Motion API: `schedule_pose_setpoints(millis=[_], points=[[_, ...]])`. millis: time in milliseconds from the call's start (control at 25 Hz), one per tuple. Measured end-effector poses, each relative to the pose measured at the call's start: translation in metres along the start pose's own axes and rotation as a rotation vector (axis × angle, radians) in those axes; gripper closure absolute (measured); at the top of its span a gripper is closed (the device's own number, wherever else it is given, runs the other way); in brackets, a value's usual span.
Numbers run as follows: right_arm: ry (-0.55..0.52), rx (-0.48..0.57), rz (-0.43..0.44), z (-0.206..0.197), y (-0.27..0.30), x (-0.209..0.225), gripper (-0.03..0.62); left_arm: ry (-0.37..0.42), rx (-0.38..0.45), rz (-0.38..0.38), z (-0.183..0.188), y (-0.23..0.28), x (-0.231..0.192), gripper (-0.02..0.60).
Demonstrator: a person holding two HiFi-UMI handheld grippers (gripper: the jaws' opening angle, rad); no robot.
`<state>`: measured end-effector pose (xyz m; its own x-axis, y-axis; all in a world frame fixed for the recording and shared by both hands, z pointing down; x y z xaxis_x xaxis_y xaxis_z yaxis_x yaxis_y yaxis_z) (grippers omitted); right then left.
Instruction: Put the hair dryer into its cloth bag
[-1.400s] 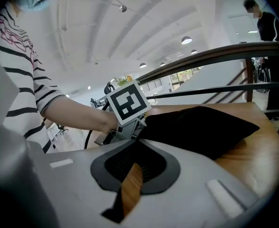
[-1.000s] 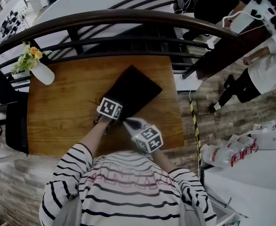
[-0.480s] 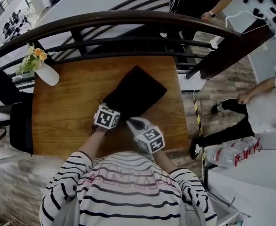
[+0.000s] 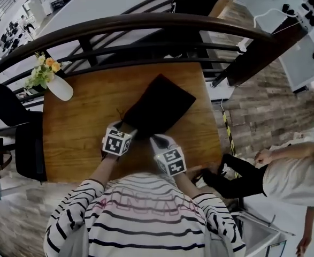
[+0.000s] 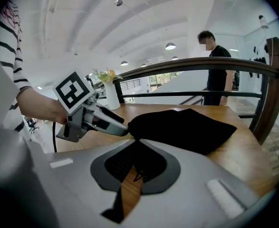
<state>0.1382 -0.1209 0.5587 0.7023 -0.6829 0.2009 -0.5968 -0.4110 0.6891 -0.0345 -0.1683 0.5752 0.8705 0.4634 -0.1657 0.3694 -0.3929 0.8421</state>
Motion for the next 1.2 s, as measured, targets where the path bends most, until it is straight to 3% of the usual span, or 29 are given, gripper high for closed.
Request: schedule_pose_setpoints(millis=[600, 1040, 1200], points=[[0.132, -0.002, -0.261, -0.008, 0.008, -0.063, 0.551, 0.093, 0.094, -0.059, -0.052, -0.067, -0.031, 0.295], [0.223, 0.115, -0.366, 0.001, -0.015, -0.103, 0.556, 0.194, 0.175, -0.106, -0.068, -0.104, -0.037, 0.343], [0.243, 0.174, -0.408, 0.003, -0.028, -0.116, 0.581, 0.226, 0.202, -0.13, -0.074, -0.116, -0.035, 0.387]])
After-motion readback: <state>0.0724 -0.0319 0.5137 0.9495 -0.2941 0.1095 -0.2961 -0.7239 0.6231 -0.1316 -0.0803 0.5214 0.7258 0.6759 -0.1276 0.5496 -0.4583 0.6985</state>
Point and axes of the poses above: the fingertips, and each gripper's own axes: y forward along the fingers, x to its right, z out of its top, the point moved 8 cm from there along -y, backward along the fingers, and after that the axes turned 11 degrees about -x, right-handed, at the moved point
